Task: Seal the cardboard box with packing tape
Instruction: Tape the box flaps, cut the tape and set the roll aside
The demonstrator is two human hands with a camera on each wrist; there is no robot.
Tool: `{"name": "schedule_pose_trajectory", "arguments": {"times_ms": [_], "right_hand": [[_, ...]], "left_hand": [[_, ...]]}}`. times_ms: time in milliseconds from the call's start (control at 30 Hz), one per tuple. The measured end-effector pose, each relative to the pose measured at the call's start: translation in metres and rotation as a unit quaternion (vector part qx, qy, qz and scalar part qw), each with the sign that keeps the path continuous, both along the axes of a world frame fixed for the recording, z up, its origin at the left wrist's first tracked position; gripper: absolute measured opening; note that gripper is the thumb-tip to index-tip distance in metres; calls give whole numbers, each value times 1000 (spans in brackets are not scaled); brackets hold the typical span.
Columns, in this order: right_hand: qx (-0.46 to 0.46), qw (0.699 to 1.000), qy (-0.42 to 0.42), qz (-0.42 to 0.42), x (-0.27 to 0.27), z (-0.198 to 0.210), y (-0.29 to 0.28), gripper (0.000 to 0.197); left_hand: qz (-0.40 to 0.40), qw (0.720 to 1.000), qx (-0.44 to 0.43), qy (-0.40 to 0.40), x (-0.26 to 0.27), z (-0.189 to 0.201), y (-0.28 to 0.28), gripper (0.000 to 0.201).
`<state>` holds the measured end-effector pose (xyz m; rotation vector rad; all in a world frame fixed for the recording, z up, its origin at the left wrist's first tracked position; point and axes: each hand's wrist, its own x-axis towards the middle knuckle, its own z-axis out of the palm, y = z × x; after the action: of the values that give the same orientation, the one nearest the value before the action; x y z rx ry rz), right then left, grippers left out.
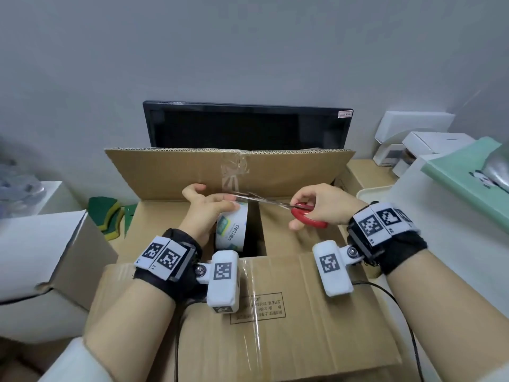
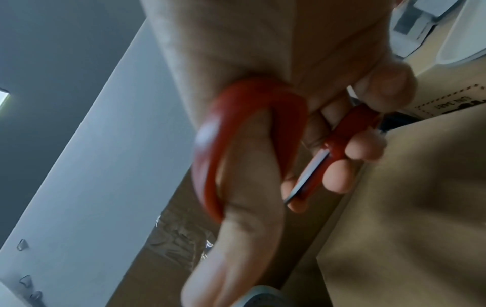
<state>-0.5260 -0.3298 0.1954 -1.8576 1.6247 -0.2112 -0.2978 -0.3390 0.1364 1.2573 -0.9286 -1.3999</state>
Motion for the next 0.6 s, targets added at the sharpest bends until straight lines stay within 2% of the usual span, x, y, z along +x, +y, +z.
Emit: {"name": "schedule_pose_trajectory", "arguments": {"times_ms": [167,400,600], "right_hand": [[-38,998,45,16,10,9,-5,36],[-57,997,42,15,14,11,2,35],[14,996,66,52,7,10,15,50]], "left_hand": [[-3,1000,-1,13,0,0,-1,65],[-4,1000,1,19,1,3,1,63],[-9,1000,2,10,1,4,-1,64]]}}
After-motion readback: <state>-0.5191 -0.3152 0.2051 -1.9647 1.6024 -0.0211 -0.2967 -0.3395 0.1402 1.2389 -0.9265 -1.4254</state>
